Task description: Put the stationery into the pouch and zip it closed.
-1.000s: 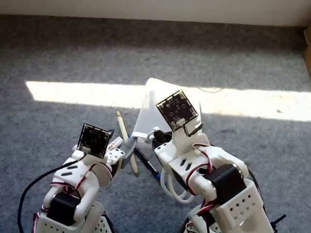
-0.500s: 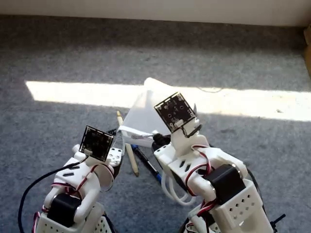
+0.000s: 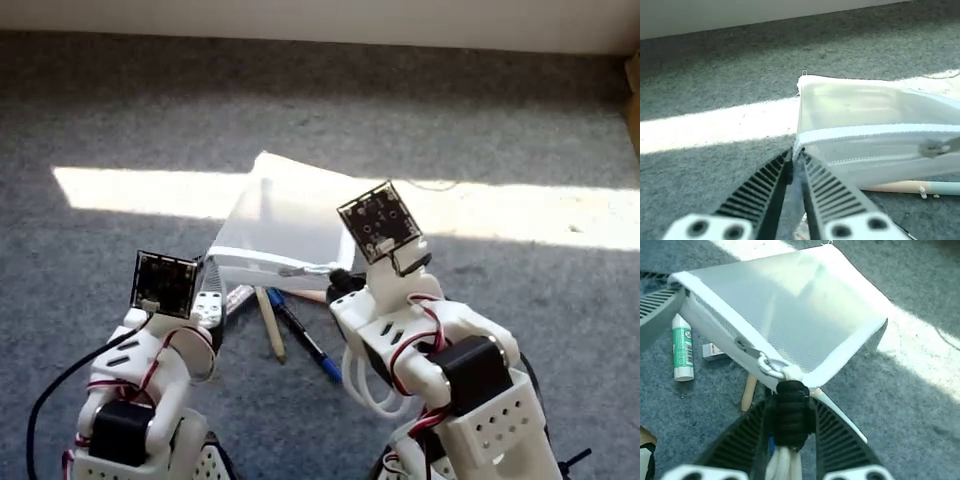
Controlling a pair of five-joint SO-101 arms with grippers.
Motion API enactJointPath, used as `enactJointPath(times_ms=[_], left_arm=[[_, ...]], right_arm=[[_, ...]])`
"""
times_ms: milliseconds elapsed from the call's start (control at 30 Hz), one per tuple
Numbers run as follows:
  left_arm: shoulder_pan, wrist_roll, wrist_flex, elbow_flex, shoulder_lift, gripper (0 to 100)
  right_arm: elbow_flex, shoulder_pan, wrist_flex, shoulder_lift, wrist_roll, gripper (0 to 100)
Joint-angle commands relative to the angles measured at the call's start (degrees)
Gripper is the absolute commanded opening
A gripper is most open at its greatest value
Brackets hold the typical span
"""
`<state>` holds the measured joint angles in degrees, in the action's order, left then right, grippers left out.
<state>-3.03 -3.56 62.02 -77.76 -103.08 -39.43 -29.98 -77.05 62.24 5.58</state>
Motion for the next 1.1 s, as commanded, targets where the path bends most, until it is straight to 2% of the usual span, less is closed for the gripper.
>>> enactJointPath(times_ms=[0, 467, 633, 867, 933, 1067], left_arm=[[3.21, -0.62, 1.93, 4.62, -0.57, 1], [4.35, -0.62, 2.46, 4.62, -0.57, 1], [4.44, -0.53, 2.55, 4.62, -0.57, 1], [4.00, -0.18, 2.55, 4.18, -0.57, 1], [4.00, -0.18, 2.64, 4.18, -0.57, 4], [4.00, -0.53, 2.73, 4.00, -0.13, 18]], right_arm=[[3.91, 2.95, -0.31, 1.54, 0.62, 0.4], [3.65, 5.85, -0.66, 1.54, 2.46, 0.4], [3.91, 9.10, -1.54, 1.54, 2.55, 0.4], [3.91, 9.01, -1.45, 1.54, 2.37, 0.4], [4.00, 8.66, -1.45, 1.54, 2.20, 0.4], [4.00, 6.02, -1.54, 1.54, 2.11, 0.4]])
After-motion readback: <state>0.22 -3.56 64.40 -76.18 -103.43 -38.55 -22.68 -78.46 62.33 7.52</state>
